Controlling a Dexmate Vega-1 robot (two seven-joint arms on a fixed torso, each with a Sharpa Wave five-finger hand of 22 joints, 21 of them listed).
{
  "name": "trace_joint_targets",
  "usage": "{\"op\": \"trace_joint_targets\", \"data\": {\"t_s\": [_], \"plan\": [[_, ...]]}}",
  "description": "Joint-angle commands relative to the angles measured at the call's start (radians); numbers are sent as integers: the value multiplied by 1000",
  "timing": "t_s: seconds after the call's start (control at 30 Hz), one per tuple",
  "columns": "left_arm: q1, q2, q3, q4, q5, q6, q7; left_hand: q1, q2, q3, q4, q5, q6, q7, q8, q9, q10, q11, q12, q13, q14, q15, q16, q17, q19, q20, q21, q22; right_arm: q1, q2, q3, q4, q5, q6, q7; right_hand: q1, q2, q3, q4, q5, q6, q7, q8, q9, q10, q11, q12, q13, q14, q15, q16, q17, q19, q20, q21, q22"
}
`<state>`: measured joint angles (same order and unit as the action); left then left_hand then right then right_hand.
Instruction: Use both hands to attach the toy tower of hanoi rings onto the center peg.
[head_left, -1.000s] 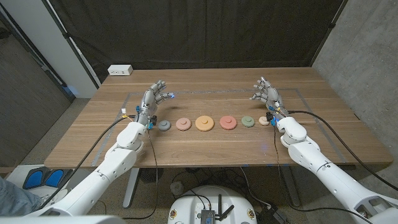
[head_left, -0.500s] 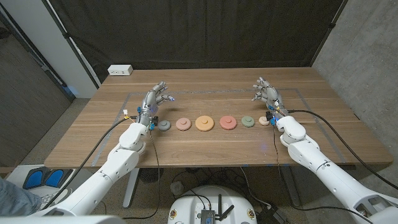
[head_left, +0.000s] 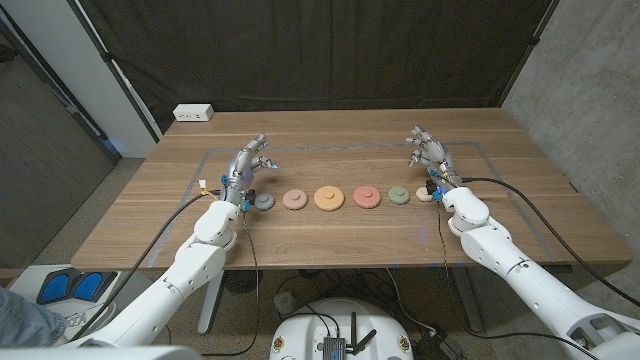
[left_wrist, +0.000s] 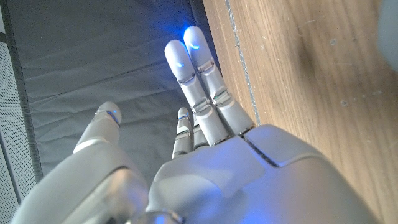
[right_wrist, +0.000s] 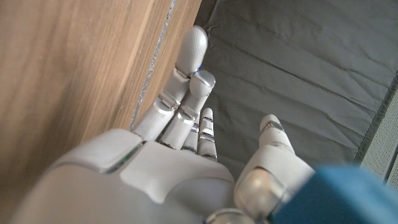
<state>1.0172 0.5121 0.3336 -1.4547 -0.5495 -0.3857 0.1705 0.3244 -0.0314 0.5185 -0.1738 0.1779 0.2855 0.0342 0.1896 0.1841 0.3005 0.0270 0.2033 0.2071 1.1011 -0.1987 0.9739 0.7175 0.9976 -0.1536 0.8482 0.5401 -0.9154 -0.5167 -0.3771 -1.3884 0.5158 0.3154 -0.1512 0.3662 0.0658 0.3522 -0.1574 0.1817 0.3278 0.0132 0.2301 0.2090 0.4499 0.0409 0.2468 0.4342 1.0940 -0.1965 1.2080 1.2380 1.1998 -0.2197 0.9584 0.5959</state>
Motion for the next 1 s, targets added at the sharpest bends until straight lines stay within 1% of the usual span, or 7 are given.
{"op": "trace_joint_targets", "data": {"t_s": [0.03, 0.13, 0.43, 0.57, 0.83, 0.9, 1.0], "plan": [[14, 8, -2, -20, 16, 15, 25, 13, -17, 2, -2, 7, -11, 19, -4, 3, -9, -32, -4, 3, 0, -20, 8, 4, 1, -53, 10, 9, -10, -11, -2, -20, -23, -15, -29, 4, -21, 14, -5, 2, 26, 41, 7, 1, -20, -10, -12, 4, 11, -19, 28, 2, 4, 2, 10, 10], [13, 8, -1, -21, 20, 15, 27, 21, -21, 3, -3, 8, -20, 26, -6, 3, -17, -44, -6, 3, -2, -19, 10, 4, -3, -51, 9, 7, -10, -12, -4, -19, -34, -15, -37, 5, -25, 16, -6, 3, 31, 47, 7, 1, -27, -15, -17, 3, 10, -19, 36, 2, 1, 2, 9, 10], [9, 12, 1, -25, 28, 26, 30, 47, -44, 1, -11, 12, -52, 38, -13, 1, -37, -43, -9, 3, -15, -17, 13, 1, -17, -48, 9, 6, -8, -17, -6, -21, -51, -23, -53, 25, -43, 31, -15, 10, 11, 60, -9, -4, -60, -1, -40, -9, 0, -19, 71, 2, -11, 1, 7, 11], [14, 43, 5, -56, 48, 78, 47, 86, -51, 9, -16, 22, -70, 30, -13, 1, -49, -60, -9, 5, -25, -17, 18, 1, -33, -39, 9, 6, -8, -32, -11, -31, -89, -37, -77, 67, -72, 46, -30, 20, -6, 65, -21, -9, -62, -9, -46, -20, 2, -19, 107, 4, -5, 1, 13, 15], [21, 71, 10, -94, 107, 125, 102, 175, -63, 27, -23, 44, -98, 27, -11, 3, -70, -69, -8, 8, -44, -17, 28, 1, -54, -34, 10, 3, -5, -55, -22, -45, -140, -64, -103, 140, -121, 69, -34, 35, -30, 62, -31, -11, -76, -19, -53, -34, -6, -19, 158, 3, -13, 1, 18, 22], [21, 77, 11, -103, 121, 133, 111, 191, -73, 27, -23, 47, -105, 27, -11, 3, -74, -70, -8, 9, -48, -17, 32, 2, -60, -36, 10, 2, -6, -57, -23, -55, -154, -79, -121, 174, -138, 80, -32, 41, -38, 61, -32, -11, -85, -25, -55, -40, -14, -18, 177, 2, -19, 1, 19, 24], [22, 91, 13, -119, 146, 154, 128, 215, -99, 20, -22, 49, -120, 23, -12, 4, -86, -72, -8, 11, -58, -16, 36, 2, -68, -34, 9, -3, -6, -64, -27, -65, -175, -92, -137, 193, -145, 86, -31, 44, -46, 59, -34, -10, -90, -29, -56, -42, -20, -18, 187, 1, -26, 1, 16, 23]]}}
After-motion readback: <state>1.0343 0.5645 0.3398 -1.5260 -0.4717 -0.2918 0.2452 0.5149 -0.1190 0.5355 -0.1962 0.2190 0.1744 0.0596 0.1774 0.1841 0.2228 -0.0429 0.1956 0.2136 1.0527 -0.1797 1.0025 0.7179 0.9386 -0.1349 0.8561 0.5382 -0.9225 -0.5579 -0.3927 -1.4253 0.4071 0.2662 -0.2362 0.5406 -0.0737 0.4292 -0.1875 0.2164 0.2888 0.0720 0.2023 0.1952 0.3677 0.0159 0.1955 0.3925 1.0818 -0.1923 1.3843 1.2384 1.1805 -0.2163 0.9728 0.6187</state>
